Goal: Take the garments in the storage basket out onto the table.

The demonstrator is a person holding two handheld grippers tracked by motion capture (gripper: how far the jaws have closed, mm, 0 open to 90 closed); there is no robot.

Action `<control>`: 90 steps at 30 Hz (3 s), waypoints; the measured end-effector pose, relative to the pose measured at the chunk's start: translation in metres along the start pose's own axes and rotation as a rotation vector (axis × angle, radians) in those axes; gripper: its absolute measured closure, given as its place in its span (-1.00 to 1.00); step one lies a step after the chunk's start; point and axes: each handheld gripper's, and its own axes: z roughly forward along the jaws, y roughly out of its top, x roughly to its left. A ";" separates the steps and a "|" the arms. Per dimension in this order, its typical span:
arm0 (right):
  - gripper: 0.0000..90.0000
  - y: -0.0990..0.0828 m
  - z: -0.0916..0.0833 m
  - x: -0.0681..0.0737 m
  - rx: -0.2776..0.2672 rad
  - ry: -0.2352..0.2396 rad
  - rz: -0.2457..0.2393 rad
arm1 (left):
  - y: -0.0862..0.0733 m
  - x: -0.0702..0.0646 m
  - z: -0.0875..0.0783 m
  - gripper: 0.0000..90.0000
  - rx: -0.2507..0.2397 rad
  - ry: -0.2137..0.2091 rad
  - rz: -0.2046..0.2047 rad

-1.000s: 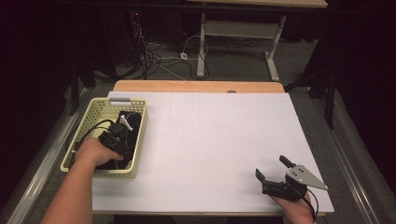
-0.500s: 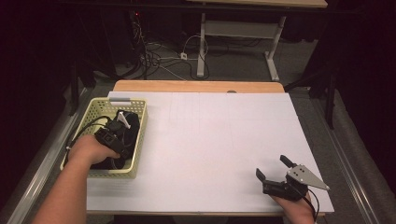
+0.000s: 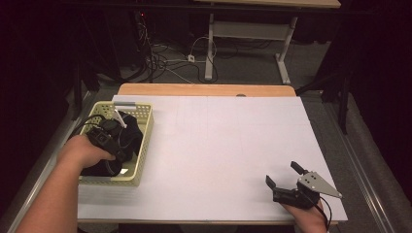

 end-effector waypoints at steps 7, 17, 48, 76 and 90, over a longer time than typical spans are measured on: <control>-0.99 0.000 0.000 0.000 0.001 0.000 0.004 | 0.001 -0.001 -0.016 0.24 -0.019 0.009 0.002; -0.99 -0.001 0.001 -0.001 0.004 0.000 0.003 | 0.005 -0.006 -0.045 0.24 -0.026 0.024 0.021; -0.99 0.000 0.001 0.001 0.002 0.000 -0.002 | 0.017 -0.040 -0.108 0.25 -0.045 0.069 0.105; -0.99 0.002 -0.002 -0.001 -0.011 -0.003 0.010 | 0.059 -0.127 -0.134 0.25 -0.082 0.016 0.241; -0.99 0.003 -0.003 -0.003 -0.019 -0.003 0.014 | 0.093 -0.175 -0.112 0.25 -0.047 0.018 0.331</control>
